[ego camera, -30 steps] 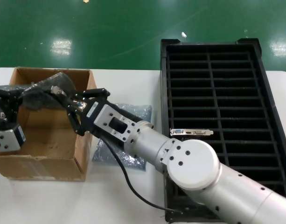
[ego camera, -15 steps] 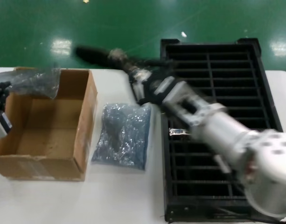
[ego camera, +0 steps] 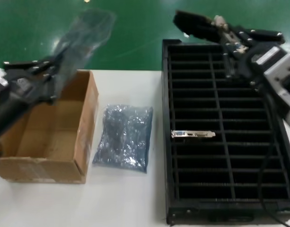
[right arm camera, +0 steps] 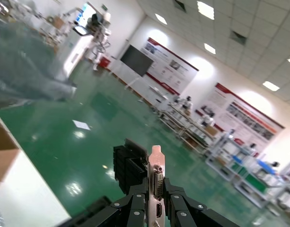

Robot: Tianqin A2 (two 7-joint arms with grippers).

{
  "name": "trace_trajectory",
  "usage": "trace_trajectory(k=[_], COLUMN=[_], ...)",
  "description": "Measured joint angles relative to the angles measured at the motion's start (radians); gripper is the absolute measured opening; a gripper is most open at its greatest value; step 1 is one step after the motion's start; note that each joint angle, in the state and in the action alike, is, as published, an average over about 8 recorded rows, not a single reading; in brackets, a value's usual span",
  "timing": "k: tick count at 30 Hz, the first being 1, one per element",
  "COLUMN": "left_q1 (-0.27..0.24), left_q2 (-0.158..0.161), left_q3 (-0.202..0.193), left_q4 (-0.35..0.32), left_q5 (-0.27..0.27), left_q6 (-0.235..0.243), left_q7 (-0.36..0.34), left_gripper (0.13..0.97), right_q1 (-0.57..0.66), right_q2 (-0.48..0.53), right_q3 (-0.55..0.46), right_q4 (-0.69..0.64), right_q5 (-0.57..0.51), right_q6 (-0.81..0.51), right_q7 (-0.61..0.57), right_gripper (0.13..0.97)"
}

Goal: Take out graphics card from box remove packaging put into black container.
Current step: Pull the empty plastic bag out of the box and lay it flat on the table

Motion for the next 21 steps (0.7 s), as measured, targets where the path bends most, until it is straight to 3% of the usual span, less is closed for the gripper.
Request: trace_trajectory(k=[5,8,14,21], left_q1=[-0.03,-0.048,-0.087,-0.106], left_q2=[0.061,0.089,0.126,0.142], left_q3=[0.03,0.076,0.183,0.277], left_q4=[0.03,0.078,0.22,0.358], left_q5=[-0.175,-0.233,-0.241,-0.216], left_q6=[0.005,-0.017,-0.075,-0.12], left_q7=[-0.14,-0.236,-0.406,-0.502], left_gripper=[0.139,0.139,0.139,0.139], right_q1=[0.011,0.013,0.006,-0.003], right_q2=[0.065,0.096,0.138,0.161], right_q3=[-0.001,-0.001,-0.001,0.0], right_q4=[0.069,0.104,0.152,0.17], right_q5=[0.011,0.013,0.015,0.015], right_q6=[0.075,0.113,0.169,0.201], right_q7=[-0.009,-0.01,-0.005,-0.005], right_gripper=[0.186,0.186,0.186,0.186])
